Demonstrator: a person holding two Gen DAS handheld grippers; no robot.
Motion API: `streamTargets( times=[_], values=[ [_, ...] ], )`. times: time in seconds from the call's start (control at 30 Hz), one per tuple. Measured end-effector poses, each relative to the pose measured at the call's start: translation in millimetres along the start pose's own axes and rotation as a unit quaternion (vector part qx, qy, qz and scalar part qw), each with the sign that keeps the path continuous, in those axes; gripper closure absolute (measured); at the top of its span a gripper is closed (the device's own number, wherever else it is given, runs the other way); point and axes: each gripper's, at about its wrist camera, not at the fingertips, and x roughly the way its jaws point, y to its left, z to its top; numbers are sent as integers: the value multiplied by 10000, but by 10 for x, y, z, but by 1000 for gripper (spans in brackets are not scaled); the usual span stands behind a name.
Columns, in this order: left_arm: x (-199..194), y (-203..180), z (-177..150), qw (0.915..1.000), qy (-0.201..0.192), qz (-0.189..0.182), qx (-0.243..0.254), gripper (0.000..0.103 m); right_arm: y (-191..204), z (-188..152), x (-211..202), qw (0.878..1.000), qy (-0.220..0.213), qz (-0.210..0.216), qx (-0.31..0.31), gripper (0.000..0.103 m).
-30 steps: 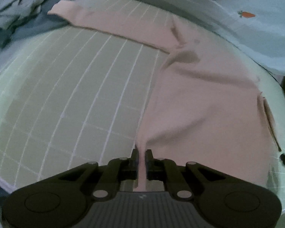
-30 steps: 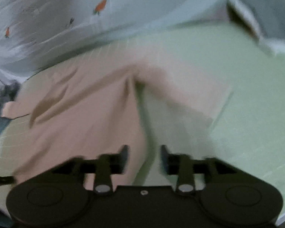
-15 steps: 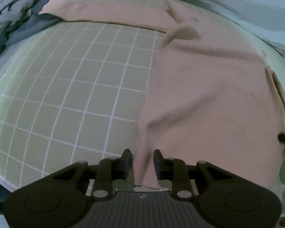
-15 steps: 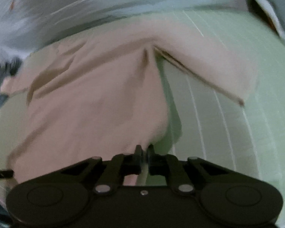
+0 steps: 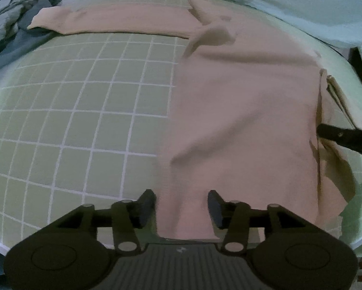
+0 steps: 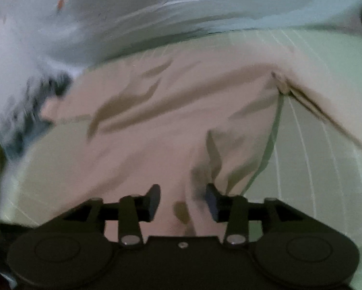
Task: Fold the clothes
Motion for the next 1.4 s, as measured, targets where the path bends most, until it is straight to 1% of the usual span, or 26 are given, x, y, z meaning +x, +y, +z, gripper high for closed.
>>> streamTargets(
  times=[0.07,0.13,0.17,0.27,0.3,0.37,0.4,0.43,0.47,0.53,0.6,0.63,0.73,0.8,0.83,0.87,0.9,0.97,1.0,1.03,1.07,1.17,1.23,1.3,1.33,1.4],
  values=[
    [3,-5,2,10000,-3,-13,-6,50,-171,-41,-103,9968,-178,297,727,56],
    [3,-1,5,10000,-6,-33,-38,50,-345,-65,-197,9875,-402,442,1461,56],
    [2,10,5,10000,-10,-53,-71,50,-422,-77,-251,9840,-517,405,1657,56],
    [0,30,3,9998,-24,-88,-148,50,-580,-85,-384,9801,-788,-50,1822,55],
    [3,28,4,9998,-27,-90,-161,49,-583,-81,-396,9828,-741,-339,1657,54],
    [12,13,7,9998,-26,-87,-161,47,-520,-85,-354,9891,-480,-909,1057,54],
    [16,5,8,9998,-24,-86,-154,45,-488,-114,-333,9907,-367,-1061,765,53],
    [21,0,10,9999,-20,-83,-140,44,-440,-146,-304,9918,-268,-1122,544,49],
    [26,-11,11,9999,-16,-82,-120,41,-381,-172,-262,9927,-176,-1133,370,40],
    [26,-28,5,9999,-14,-77,-74,38,-256,-217,-180,9935,-60,-1138,20,30],
    [31,-57,-5,10000,-19,-45,-5,36,-162,-237,-141,9944,-61,-1021,-273,23],
    [35,-68,-11,10000,-25,-35,26,36,-120,-230,-127,9949,-76,-941,-347,15],
    [40,-82,-23,9999,-38,-38,89,35,-18,-207,-116,9958,-141,-771,-476,14],
    [40,-82,-27,9999,-43,-57,109,34,60,-193,-84,9956,-100,-739,-563,20],
    [41,-80,-28,9999,-46,-77,111,34,72,-185,-65,9959,-54,-719,-547,26],
    [42,-77,-29,9999,-47,-100,115,32,85,-176,-46,9961,-8,-699,-531,36],
    [42,-73,-29,9998,-47,-130,122,31,96,-167,-28,9964,37,-669,-514,43],
    [46,-67,-26,9997,-45,-182,138,29,114,-150,-4,9975,120,-514,-477,66],
    [47,-67,-24,9997,-42,-200,147,28,135,-152,17,9976,148,-450,-508,73],
    [49,-69,-23,9997,-40,-213,150,27,156,-154,39,9976,175,-387,-540,85],
    [51,-69,-20,9996,-38,-224,147,26,178,-157,54,9975,201,-337,-580,92],
    [55,-70,-11,9997,-27,-235,105,24,194,-172,-93,9964,188,-412,-720,94],
    [57,-72,-5,9997,-24,-231,65,24,135,-194,-249,9957,171,-615,-669,95],
    [57,-72,-2,9998,-20,-190,17,24,58,-235,-363,9923,216,-1032,-656,95],
    [54,-70,-2,10000,-8,-92,-14,24,6,-270,-406,9887,296,-1308,-671,97],
    [41,-36,6,9998,-2,117,-135,30,-62,-350,-450,9774,460,-1861,-885,97]
  ],
)
